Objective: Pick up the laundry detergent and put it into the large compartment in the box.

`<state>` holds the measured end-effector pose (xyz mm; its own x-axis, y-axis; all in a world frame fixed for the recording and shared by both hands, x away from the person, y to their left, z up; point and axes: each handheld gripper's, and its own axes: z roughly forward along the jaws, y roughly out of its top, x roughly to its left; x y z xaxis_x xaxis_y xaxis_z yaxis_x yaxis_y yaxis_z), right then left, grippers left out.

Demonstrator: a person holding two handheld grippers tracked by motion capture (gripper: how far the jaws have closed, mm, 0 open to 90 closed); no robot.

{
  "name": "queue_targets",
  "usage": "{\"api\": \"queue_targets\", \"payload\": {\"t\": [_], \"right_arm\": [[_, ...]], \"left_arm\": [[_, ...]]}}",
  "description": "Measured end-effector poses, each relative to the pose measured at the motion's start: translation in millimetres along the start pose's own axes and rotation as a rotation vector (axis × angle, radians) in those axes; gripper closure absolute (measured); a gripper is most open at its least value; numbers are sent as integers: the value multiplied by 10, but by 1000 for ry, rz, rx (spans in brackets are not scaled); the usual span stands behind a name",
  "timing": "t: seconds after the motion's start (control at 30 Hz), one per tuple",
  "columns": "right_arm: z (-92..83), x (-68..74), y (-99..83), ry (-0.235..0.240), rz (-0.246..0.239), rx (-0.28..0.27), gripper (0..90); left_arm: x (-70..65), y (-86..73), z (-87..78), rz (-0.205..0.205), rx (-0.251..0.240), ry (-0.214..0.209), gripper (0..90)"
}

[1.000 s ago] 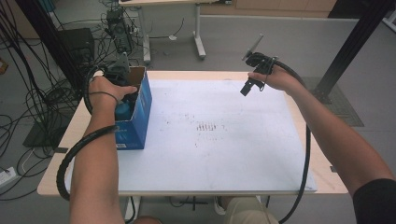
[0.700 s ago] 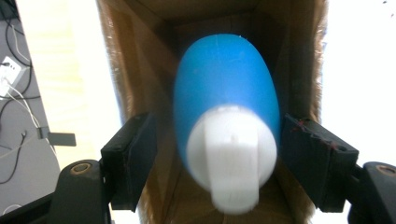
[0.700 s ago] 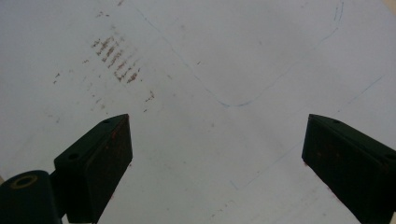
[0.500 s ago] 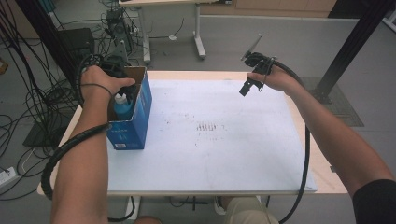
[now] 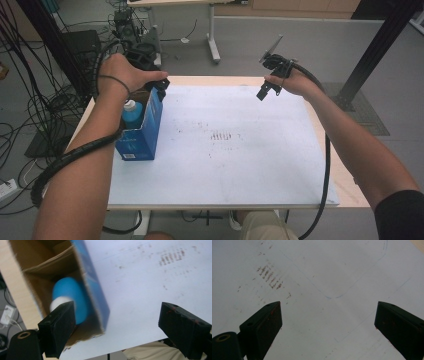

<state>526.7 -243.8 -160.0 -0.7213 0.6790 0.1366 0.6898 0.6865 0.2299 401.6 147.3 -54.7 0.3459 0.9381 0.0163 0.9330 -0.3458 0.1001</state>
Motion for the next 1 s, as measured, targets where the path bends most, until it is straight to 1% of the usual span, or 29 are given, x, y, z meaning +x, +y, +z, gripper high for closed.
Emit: {"api": "queue_targets", "payload": {"t": [0.13,0.17,0.2,0.3,0.37,0.57,0.63,0.67,0.73,0.83,1.0], "right_arm": [[-7,23,11,-1,-2,-1,77],[-12,25,11,-1,-2,-2,77],[-15,28,10,-1,-2,-3,77],[-27,29,5,-2,-2,-5,77],[-31,19,-1,-1,-3,-7,77],[-24,-19,-9,1,10,-9,76],[-20,-24,-3,1,16,-7,76],[-18,-25,-1,0,14,-7,75],[-14,-19,5,1,15,-8,76],[-8,-11,13,3,11,-6,76],[-6,-11,15,3,6,-3,76]], "left_arm": [[-235,60,5,75,4,3,140],[-275,65,7,87,5,7,137],[-316,77,7,109,11,9,136],[-415,76,20,155,12,5,133],[-513,72,40,197,18,22,128],[-690,61,155,284,39,-3,124],[-759,68,172,326,47,-3,126],[-778,64,181,334,44,-11,126],[-821,69,188,359,45,-15,126],[-872,81,216,371,52,-18,131],[-886,100,262,382,60,-35,131]]}}
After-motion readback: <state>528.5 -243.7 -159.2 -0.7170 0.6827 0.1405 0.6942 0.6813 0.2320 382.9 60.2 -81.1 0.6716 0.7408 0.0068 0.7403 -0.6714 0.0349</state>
